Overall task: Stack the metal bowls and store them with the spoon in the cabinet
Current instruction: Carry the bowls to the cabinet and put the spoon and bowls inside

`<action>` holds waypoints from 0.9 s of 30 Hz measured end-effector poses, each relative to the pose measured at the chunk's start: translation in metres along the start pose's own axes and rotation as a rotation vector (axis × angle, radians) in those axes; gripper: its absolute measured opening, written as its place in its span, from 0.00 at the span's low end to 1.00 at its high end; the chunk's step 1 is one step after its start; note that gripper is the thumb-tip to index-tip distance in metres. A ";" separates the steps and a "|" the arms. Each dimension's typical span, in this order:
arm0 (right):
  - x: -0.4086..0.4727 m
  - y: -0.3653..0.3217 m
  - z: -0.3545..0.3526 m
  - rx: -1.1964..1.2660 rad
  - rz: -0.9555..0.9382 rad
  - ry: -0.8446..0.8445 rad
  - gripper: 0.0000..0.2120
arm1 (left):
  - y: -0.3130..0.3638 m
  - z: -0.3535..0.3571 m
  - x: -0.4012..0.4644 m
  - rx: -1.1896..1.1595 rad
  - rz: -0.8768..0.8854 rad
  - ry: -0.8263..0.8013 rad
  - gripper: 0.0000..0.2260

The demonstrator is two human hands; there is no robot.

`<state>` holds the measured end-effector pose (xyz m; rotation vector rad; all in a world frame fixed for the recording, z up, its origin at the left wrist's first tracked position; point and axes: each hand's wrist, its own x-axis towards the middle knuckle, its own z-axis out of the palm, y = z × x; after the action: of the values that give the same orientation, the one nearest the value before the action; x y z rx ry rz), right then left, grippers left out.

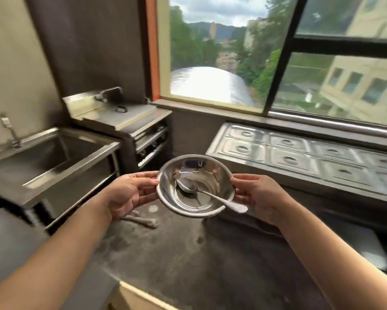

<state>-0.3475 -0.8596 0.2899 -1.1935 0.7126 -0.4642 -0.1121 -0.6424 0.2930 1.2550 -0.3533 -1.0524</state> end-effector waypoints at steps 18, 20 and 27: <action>-0.062 -0.051 -0.291 0.194 -0.183 0.704 0.13 | -0.043 0.354 0.220 0.160 -0.275 -0.713 0.14; -0.062 -0.057 -0.315 0.236 -0.217 0.804 0.08 | -0.048 0.396 0.245 0.214 -0.270 -0.771 0.14; -0.069 -0.084 -0.378 0.342 -0.293 1.087 0.10 | -0.049 0.536 0.304 0.257 -0.445 -1.023 0.17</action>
<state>-0.6627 -1.0944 0.3131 -0.6492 1.3057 -1.4706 -0.3682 -1.2035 0.3323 0.9361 -1.0387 -2.0591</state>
